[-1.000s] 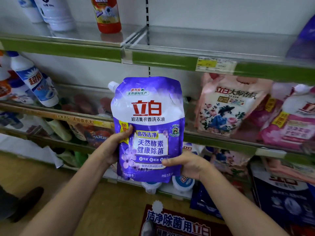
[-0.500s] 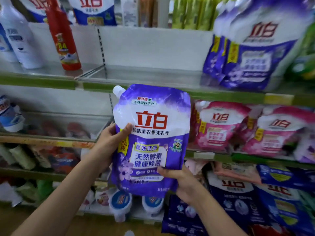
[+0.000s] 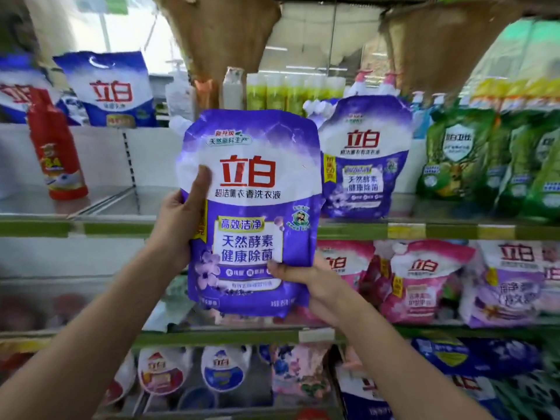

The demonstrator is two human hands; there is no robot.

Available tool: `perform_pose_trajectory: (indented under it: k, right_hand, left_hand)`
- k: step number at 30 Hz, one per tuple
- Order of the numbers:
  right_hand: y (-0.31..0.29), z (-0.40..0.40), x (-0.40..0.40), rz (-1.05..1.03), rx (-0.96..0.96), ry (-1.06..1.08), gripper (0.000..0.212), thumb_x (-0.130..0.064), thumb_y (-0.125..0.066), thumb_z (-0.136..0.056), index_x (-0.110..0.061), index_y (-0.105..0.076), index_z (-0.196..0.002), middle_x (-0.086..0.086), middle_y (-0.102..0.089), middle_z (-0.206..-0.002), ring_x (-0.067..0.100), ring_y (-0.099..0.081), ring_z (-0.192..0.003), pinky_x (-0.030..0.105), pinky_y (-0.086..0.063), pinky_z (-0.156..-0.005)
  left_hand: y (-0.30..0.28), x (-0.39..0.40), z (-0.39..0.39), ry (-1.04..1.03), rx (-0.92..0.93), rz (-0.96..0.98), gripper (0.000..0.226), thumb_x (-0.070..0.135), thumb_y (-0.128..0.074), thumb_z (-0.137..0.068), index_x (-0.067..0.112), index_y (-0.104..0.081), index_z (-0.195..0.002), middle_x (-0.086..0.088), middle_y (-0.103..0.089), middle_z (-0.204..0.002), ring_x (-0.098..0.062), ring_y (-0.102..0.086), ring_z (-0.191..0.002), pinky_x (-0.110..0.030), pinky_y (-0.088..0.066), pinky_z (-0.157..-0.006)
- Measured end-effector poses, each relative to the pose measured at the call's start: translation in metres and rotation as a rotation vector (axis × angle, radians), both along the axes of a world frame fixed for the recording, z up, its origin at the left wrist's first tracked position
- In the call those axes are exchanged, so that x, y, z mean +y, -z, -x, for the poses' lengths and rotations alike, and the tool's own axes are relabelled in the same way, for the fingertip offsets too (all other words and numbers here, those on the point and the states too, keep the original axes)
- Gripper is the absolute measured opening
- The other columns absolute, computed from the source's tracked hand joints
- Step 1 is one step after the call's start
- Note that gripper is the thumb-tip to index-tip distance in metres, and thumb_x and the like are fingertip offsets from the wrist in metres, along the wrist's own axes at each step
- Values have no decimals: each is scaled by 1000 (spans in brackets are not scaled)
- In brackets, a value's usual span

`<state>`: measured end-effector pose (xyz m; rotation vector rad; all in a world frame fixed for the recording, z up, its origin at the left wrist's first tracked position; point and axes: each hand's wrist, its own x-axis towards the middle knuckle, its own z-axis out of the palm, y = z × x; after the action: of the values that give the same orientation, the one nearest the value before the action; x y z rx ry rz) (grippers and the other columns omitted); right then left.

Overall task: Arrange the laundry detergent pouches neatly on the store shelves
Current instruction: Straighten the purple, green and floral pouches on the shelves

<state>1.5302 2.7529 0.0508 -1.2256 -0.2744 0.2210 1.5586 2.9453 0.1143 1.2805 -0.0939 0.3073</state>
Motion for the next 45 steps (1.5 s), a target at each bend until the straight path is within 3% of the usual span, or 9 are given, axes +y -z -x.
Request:
perform_pose_trajectory:
  k: [5,11,14,22,26,32,36,41,45]
  right_hand:
    - [-45,-52,2,81,-195,-7,30,2,-69,-81,-16,-70,-105,3,-75,-103,18,-70,-95,37,-56,-89]
    - [-74,-137,5,74,-245,64,38,-1,-74,-78,-13,-67,-113,6,-73,-110,22,-70,-102,45,-53,-95]
    - [-72,-183,5,61,-211,83,59,-9,-81,-67,-8,-62,-123,9,-72,-114,28,-68,-106,47,-53,-93]
    - [-52,-278,3,147,-190,128,50,-12,-81,-61,-14,-68,-110,11,-72,-112,28,-69,-104,46,-53,-94]
    - [-51,-314,5,233,-200,170,45,-5,-77,-75,-9,-65,-118,14,-69,-118,28,-68,-106,43,-54,-94]
    - [-52,-342,6,183,-197,405,39,6,-67,-84,1,-59,-122,20,-66,-119,8,-68,-75,18,-56,-60]
    - [-46,-347,-2,209,-140,274,53,8,-74,-76,-10,-58,-123,9,-70,-118,16,-70,-95,24,-59,-73]
    - [-37,-345,-1,408,-173,325,78,21,-78,-58,-16,-53,-122,4,-69,-116,19,-65,-106,34,-56,-83]
    - [-33,-349,1,384,-153,422,79,19,-78,-60,-15,-51,-126,4,-67,-118,19,-64,-105,33,-56,-80]
  left_hand:
    - [-43,9,-58,-59,-47,-32,36,56,-65,-80,20,-68,-83,0,-77,-76,-16,-73,-65,-34,-61,-64]
    - [-83,11,-128,-28,-107,-37,31,50,-64,-85,19,-63,-85,4,-76,-71,-12,-72,-60,-24,-55,-49]
    - [-83,10,-168,-14,-72,-18,32,49,-66,-83,18,-64,-88,1,-77,-75,-15,-73,-63,-27,-57,-51]
    - [-58,9,-266,-5,-43,35,37,45,-70,-81,10,-68,-90,-4,-76,-75,-19,-73,-62,-31,-58,-55]
    - [-53,10,-301,4,-59,74,33,42,-69,-83,9,-69,-89,-3,-76,-73,-17,-73,-62,-29,-57,-54]
    - [-53,8,-333,94,-32,-103,33,43,-65,-86,11,-67,-91,-3,-76,-82,-14,-73,-65,-28,-60,-58]
    - [-40,20,-335,225,-24,-380,18,28,-66,-87,18,-65,-101,-4,-74,-101,-11,-73,-76,-22,-57,-61]
    - [13,36,-326,491,-24,-597,71,-11,-81,-63,16,-56,-123,-2,-70,-118,-19,-68,-106,-36,-58,-82]
    - [18,33,-334,509,-11,-562,77,-11,-81,-62,11,-53,-130,-7,-66,-126,-26,-63,-115,-48,-53,-94]
